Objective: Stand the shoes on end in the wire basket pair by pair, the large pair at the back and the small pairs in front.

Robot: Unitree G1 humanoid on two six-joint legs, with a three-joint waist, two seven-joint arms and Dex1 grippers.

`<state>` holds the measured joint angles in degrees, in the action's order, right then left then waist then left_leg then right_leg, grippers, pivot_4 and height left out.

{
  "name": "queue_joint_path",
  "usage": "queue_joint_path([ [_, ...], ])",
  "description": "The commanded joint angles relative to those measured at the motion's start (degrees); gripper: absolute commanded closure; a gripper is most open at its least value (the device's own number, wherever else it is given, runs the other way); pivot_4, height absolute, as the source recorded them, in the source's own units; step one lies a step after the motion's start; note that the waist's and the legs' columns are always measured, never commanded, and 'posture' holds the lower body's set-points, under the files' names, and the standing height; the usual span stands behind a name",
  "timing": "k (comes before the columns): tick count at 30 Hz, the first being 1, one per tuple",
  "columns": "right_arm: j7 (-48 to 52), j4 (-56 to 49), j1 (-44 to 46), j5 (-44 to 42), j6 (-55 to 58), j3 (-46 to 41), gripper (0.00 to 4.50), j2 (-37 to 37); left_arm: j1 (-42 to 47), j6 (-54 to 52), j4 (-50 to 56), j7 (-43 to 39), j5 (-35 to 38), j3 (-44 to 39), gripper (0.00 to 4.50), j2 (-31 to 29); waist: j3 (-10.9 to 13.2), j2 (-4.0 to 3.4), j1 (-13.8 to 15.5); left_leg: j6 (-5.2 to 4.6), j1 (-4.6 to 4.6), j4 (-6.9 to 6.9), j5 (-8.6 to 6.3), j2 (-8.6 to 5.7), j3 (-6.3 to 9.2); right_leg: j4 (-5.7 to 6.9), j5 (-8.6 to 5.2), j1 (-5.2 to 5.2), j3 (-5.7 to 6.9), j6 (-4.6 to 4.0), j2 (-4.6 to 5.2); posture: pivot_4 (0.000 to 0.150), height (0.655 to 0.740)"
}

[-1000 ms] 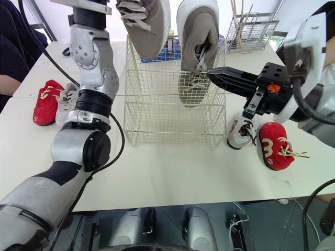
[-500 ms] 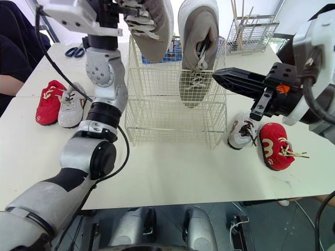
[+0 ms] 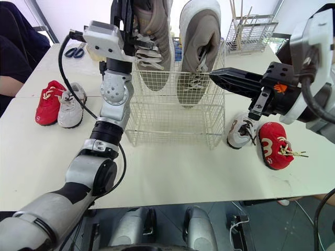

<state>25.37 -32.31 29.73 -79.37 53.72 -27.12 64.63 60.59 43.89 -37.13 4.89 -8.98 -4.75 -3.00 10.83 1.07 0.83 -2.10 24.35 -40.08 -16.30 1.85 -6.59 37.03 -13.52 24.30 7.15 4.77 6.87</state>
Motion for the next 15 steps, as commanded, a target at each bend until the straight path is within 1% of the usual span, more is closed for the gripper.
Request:
queue_joint_path([
  [1, 0.23, -0.01, 0.89, 0.44, -1.60, -0.28, 4.50, 0.22, -3.80, -0.93, 0.13, 0.81, -1.69, 1.41, 4.44, -1.05, -0.22, -0.28, 0.00, 0.00, -0.03, 0.00, 0.00, 0.00, 0.00, 0.01, 0.00, -0.02, 0.00, 0.00, 0.00, 0.150, 0.7400],
  [7, -0.11, -0.15, 0.74, 0.17, -1.70, 0.12, 4.50, 0.11, -9.40, -2.61, 0.06, 1.01, -1.65, 3.17, 4.44, -0.93, -1.02, -1.20, -0.08, 0.01, -0.35, 0.02, -0.01, 0.01, 0.00, 0.00, -0.01, -0.30, -0.03, -0.02, -0.01, 0.150, 0.7400],
  [10, -0.12, -0.06, 0.76, 0.07, -1.71, 0.32, 4.50, 0.10, -12.00, -3.01, 0.09, 0.70, -1.41, 3.96, 4.44, -0.60, -1.30, -1.41, -0.08, 0.01, -0.60, 0.07, -0.02, 0.01, 0.00, -0.06, -0.02, -0.54, -0.03, -0.02, -0.01, 0.150, 0.7400],
  [12, -0.07, 0.07, 0.93, 0.01, -1.69, 0.55, 4.50, 0.11, -13.49, -3.66, 0.17, 0.95, -1.23, 4.23, 4.44, -0.61, -1.58, -1.73, -0.10, 0.00, -0.93, 0.16, -0.04, 0.01, 0.00, -0.20, -0.03, -0.87, -0.03, -0.03, -0.01, 0.150, 0.7400],
  [15, 0.11, 0.27, 1.24, 0.02, -1.68, 0.93, 4.50, 0.13, -15.55, -5.02, 0.88, 0.83, -0.25, 4.13, 4.44, -0.38, -1.92, -2.05, -0.09, 0.01, -0.99, 0.20, -0.05, 0.04, 0.06, -0.33, -0.05, -0.95, -0.02, -0.04, -0.05, 0.150, 0.7400],
])
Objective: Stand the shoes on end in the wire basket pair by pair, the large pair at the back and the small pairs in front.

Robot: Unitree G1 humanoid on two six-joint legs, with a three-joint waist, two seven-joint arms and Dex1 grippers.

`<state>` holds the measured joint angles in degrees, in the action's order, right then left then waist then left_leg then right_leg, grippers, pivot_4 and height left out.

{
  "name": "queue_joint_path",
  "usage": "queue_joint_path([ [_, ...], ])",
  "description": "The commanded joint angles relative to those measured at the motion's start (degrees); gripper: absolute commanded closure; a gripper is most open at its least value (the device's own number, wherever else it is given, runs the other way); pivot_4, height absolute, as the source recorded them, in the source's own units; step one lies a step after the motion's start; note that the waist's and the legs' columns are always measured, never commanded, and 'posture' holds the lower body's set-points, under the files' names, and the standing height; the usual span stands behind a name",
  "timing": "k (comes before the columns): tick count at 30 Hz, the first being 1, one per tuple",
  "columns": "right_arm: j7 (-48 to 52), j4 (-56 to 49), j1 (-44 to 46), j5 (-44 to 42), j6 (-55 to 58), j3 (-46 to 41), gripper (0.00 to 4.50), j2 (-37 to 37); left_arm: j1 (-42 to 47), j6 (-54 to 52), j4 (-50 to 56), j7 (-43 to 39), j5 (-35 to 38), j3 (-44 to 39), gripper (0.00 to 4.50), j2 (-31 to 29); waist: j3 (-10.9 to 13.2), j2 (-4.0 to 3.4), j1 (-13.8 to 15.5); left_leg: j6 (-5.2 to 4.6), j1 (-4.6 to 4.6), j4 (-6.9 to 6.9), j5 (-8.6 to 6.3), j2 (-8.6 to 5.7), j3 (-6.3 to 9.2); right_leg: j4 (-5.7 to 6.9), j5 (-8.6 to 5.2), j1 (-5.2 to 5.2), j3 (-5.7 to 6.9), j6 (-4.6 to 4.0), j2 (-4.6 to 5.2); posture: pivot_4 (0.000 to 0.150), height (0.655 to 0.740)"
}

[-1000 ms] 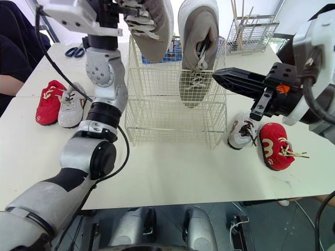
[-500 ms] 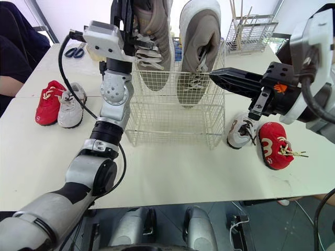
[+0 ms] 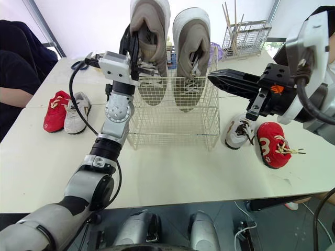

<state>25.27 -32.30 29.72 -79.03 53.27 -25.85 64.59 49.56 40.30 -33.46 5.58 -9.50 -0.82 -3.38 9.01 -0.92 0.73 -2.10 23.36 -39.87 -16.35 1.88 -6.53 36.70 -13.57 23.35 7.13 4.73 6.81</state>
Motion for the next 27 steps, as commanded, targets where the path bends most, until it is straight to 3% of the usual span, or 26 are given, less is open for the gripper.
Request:
queue_joint_path([
  [1, 0.21, 0.30, 1.44, -0.25, -1.26, -0.09, 4.50, 0.16, -5.46, -2.02, -2.36, 0.10, 0.60, 0.08, 4.44, 0.11, -0.16, -0.14, 0.00, 0.00, 0.00, 0.00, 0.00, 0.00, 0.02, -0.03, 0.00, -0.02, 0.01, 0.00, -0.01, 0.150, 0.7400],
  [10, 1.06, 1.30, 3.17, 0.70, -1.64, 2.26, 4.50, -0.20, -11.22, -5.95, 3.89, -2.30, 4.06, -0.65, 4.44, -0.25, -0.17, -0.12, -0.16, -0.17, 0.12, 0.02, -0.10, -0.01, 0.01, -0.39, 0.01, -0.05, 0.02, -0.01, 0.00, 0.150, 0.7400],
  [13, 1.55, 1.73, 3.89, 1.28, -1.87, 3.18, 4.50, -0.65, -11.68, -6.36, 5.31, -4.94, 5.55, -0.16, 3.43, -0.56, -0.17, -0.12, -0.05, -0.21, 0.13, 0.10, -0.13, -0.01, -0.03, -0.49, 0.02, -0.05, 0.02, 0.00, 0.00, 0.150, 0.7400],
  [19, 2.61, 2.21, 4.70, 2.21, -2.15, 4.18, 4.50, -1.18, -12.88, -8.35, 9.90, -8.88, 7.52, 0.29, 0.33, -1.59, -0.05, 0.08, 0.32, -0.20, 0.14, 0.07, -0.12, -0.01, 0.04, -0.55, -0.04, -0.07, 0.08, -0.31, 0.04, 0.150, 0.7400],
  [20, 2.78, 2.24, 4.74, 2.34, -2.18, 4.24, 4.50, -1.20, -13.41, -8.79, 11.51, -9.98, 8.21, 0.33, 0.06, -2.04, 0.01, 0.17, 0.22, -0.20, 0.16, 0.07, -0.12, -0.01, 0.04, -0.57, -0.04, -0.07, 0.08, -0.31, 0.05, 0.150, 0.7400],
  [27, 4.04, 2.69, 4.54, 3.03, -2.30, 4.07, 4.50, -1.30, -18.88, -16.26, 26.61, -17.17, 15.48, -1.04, 0.06, -6.81, 0.19, 0.42, 0.04, -0.24, 1.20, 0.01, -0.13, -0.03, 0.03, -0.60, 0.21, 0.82, 0.04, 0.07, 0.02, 0.150, 0.7400],
])
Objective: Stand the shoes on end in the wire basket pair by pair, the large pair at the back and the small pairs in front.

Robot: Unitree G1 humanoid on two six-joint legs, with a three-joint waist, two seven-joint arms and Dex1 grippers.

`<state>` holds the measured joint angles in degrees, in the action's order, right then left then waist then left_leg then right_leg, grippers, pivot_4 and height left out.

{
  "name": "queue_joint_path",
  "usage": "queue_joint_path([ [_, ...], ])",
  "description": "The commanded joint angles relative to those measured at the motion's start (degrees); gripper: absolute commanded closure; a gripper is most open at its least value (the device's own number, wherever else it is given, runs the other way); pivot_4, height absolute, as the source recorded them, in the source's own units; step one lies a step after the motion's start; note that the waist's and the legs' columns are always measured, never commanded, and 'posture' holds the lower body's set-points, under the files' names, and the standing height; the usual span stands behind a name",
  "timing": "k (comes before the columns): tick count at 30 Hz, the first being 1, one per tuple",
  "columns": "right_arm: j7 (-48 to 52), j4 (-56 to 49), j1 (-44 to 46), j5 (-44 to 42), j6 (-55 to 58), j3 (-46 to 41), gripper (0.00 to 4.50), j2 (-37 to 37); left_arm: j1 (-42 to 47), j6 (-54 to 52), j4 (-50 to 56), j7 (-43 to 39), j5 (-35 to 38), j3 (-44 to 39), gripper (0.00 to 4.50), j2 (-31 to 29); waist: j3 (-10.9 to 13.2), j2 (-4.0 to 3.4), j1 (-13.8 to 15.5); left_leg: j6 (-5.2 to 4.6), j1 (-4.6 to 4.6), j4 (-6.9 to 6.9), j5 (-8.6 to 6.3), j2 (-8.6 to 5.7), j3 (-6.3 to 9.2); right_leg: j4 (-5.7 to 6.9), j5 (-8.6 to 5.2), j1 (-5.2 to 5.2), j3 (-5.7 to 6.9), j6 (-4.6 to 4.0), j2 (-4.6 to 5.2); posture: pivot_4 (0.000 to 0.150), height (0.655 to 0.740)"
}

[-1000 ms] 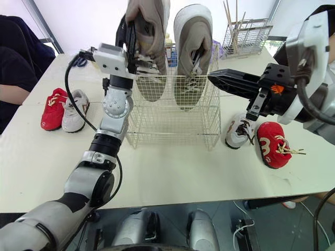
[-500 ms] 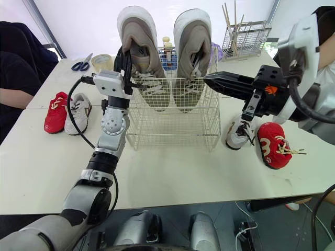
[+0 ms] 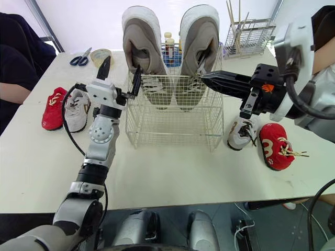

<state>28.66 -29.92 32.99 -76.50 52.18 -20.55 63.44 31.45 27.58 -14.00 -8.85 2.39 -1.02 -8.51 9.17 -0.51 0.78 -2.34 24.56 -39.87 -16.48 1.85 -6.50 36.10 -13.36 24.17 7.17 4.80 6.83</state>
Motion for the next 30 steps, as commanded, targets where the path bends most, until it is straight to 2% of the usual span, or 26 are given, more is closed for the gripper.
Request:
queue_joint_path([
  [1, 0.98, 0.55, 1.30, 0.67, -1.22, -1.18, 4.50, -0.16, -1.74, -6.12, 10.45, -4.42, 5.74, -0.92, 0.06, -2.70, 0.06, 0.06, 0.00, 0.00, 0.02, 0.00, 0.00, 0.00, 0.00, 0.03, 0.03, 0.04, 0.00, 0.05, 0.00, 0.150, 0.7400],
  [4, 2.02, 1.15, 1.19, 1.35, -1.19, -1.19, 4.50, -0.16, -3.87, -13.92, 18.47, -7.32, 11.51, -1.90, 0.06, -5.34, 0.20, 0.19, 0.00, -0.01, 0.04, 0.00, 0.00, 0.00, -0.01, 0.02, 0.03, 0.04, 0.02, 0.05, 0.00, 0.150, 0.7400],
  [10, 5.70, 3.48, -0.68, 4.09, -0.79, -2.61, 4.50, 0.96, -4.71, -39.19, 33.70, -11.96, 30.88, -6.26, 0.06, -15.04, 0.43, 0.33, -0.05, -0.01, 0.04, 0.00, -0.02, 0.02, 0.01, -0.01, 0.02, 0.05, 0.00, 0.04, -0.03, 0.150, 0.7400],
  [14, 8.90, 5.76, -4.25, 8.42, 0.13, -4.41, 4.50, 3.82, -1.58, -62.00, 34.56, -19.84, 52.97, -14.05, 0.06, -30.42, 0.66, 0.43, -0.13, -0.01, 0.05, 0.00, -0.01, -0.01, 0.01, 0.00, 0.01, 0.06, 0.00, 0.06, -0.05, 0.150, 0.7400],
  [19, 11.91, 8.09, -9.24, 12.38, 0.57, -8.80, 4.50, 5.74, 1.56, -80.77, 30.05, -31.31, 70.93, -18.38, 0.06, -45.54, 0.98, 0.30, -0.07, 0.04, 0.05, 0.01, 0.01, -0.03, -0.04, 0.00, -0.03, 0.10, 0.01, 0.13, -0.06, 0.150, 0.7400],
  [22, 11.23, 7.91, -12.68, 14.88, 1.70, -11.21, 3.85, 5.84, 2.52, -85.07, 28.34, -38.05, 72.96, -17.55, 0.00, -49.83, 1.13, 0.36, 0.03, 0.32, 0.05, 0.01, 0.17, -0.05, -0.09, 0.02, -0.06, 0.10, 0.00, 0.17, -0.06, 0.150, 0.7400],
  [26, 11.93, 6.65, -21.97, 22.21, 3.36, -15.46, 2.10, 7.02, 4.99, -86.82, 28.82, -42.17, 72.70, -14.91, 0.00, -50.31, 1.18, 0.42, 0.28, 0.34, 0.06, 0.01, 0.17, -0.05, -0.10, 0.00, -0.07, 0.09, 0.01, 0.18, -0.07, 0.150, 0.7400],
  [30, 5.09, 1.85, -27.08, 23.85, 8.93, -17.64, 0.13, 4.35, 8.04, -87.82, 27.49, -43.91, 71.80, -12.14, 0.00, -47.91, 1.21, 0.37, -0.01, 0.36, 0.05, 0.01, 0.17, -0.07, -0.19, -0.01, -0.07, 0.12, -0.12, 0.18, -0.05, 0.150, 0.7400],
])
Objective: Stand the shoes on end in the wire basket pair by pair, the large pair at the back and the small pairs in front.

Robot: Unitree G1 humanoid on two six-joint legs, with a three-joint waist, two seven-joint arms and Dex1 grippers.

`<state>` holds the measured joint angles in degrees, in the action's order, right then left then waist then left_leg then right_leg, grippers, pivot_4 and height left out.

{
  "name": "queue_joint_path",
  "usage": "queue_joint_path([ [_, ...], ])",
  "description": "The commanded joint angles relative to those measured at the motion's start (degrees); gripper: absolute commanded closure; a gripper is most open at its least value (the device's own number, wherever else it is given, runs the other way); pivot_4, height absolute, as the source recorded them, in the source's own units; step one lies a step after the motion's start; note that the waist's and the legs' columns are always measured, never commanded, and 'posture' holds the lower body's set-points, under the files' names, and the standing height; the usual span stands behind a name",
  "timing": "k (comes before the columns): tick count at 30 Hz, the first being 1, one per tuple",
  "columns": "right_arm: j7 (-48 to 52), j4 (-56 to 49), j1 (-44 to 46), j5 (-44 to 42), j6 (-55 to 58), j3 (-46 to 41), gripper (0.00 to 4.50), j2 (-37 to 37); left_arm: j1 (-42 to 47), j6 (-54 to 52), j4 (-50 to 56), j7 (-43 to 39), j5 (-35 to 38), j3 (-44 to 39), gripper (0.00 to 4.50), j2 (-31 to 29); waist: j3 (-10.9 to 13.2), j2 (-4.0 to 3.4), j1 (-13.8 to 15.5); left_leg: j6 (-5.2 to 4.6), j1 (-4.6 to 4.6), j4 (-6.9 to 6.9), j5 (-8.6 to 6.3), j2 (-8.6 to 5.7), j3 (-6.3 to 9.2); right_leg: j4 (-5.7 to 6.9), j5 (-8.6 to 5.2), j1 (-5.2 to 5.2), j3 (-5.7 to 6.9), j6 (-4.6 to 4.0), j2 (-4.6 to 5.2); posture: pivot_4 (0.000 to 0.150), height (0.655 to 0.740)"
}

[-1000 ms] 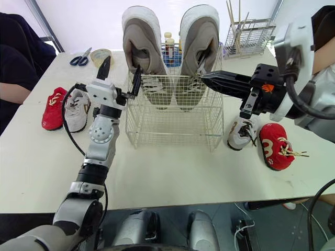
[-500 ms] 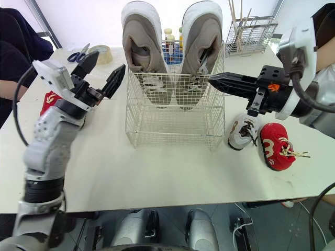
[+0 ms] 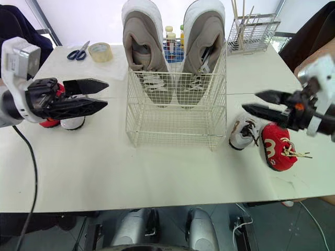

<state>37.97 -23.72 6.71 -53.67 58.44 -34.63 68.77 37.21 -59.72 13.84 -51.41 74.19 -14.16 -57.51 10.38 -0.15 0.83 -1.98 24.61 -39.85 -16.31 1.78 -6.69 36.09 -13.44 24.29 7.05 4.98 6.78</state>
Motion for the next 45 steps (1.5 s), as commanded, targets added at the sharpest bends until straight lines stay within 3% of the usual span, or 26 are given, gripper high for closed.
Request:
queue_joint_path([
  [1, -7.81, -5.70, -0.62, 0.71, 4.68, -3.51, 0.05, -2.68, 2.99, -0.65, -0.82, -2.09, -0.40, 1.66, 0.00, 1.56, 0.01, 0.02, -0.16, 0.01, -0.01, 0.00, 0.01, 0.02, 0.01, 0.03, 0.00, 0.00, 0.00, 0.00, -0.02, 0.150, 0.7400],
  [5, -19.84, -9.94, 0.02, 1.05, 10.29, -3.68, 0.05, -10.27, 6.19, -1.37, -2.33, -4.13, -2.14, 4.64, 0.00, 3.61, 0.04, 0.07, -0.15, 0.25, -0.03, 0.10, 0.15, 0.05, 0.02, 0.04, 0.01, 0.09, -0.03, 0.00, -0.09, 0.150, 0.7400],
  [11, -37.79, -20.76, 0.87, -2.14, 18.18, -1.95, 0.05, -27.27, 8.43, -0.58, -5.39, -8.69, -6.76, 7.23, 0.00, 5.54, 0.04, 0.05, -0.10, 0.35, -0.03, 0.27, 0.22, 0.03, 0.01, 0.04, 0.00, 0.15, -0.05, -0.01, -0.11, 0.150, 0.7400],
  [17, -49.22, -25.65, -1.62, 5.95, 16.87, 4.37, 0.05, -39.25, 9.49, 0.29, -5.98, -9.63, -9.75, 7.60, 0.00, 8.07, 0.03, 0.05, -0.10, 0.37, -0.02, 0.33, 0.24, 0.02, -0.01, 0.02, 0.00, 0.18, -0.06, -0.01, -0.11, 0.150, 0.7400],
  [30, -53.42, -15.50, -1.55, 23.49, 7.37, 18.82, 0.05, -49.05, 7.91, -0.03, -3.45, -7.99, -12.04, 6.44, 0.00, 8.94, 0.03, 0.05, -0.54, 0.43, -0.10, 0.43, 0.28, 0.01, -0.05, 0.04, 0.00, 0.20, -0.14, -0.01, -0.16, 0.150, 0.7400],
  [45, -50.99, -6.92, 2.75, 33.25, -1.53, 20.25, 0.05, -54.54, 7.35, -0.14, -1.08, -4.69, -12.01, 5.93, 0.00, 10.31, 0.03, 0.04, -0.73, 0.49, -0.14, 0.46, 0.32, 0.02, -0.07, 0.09, 0.00, 0.21, -0.15, -0.01, -0.17, 0.150, 0.7400],
])
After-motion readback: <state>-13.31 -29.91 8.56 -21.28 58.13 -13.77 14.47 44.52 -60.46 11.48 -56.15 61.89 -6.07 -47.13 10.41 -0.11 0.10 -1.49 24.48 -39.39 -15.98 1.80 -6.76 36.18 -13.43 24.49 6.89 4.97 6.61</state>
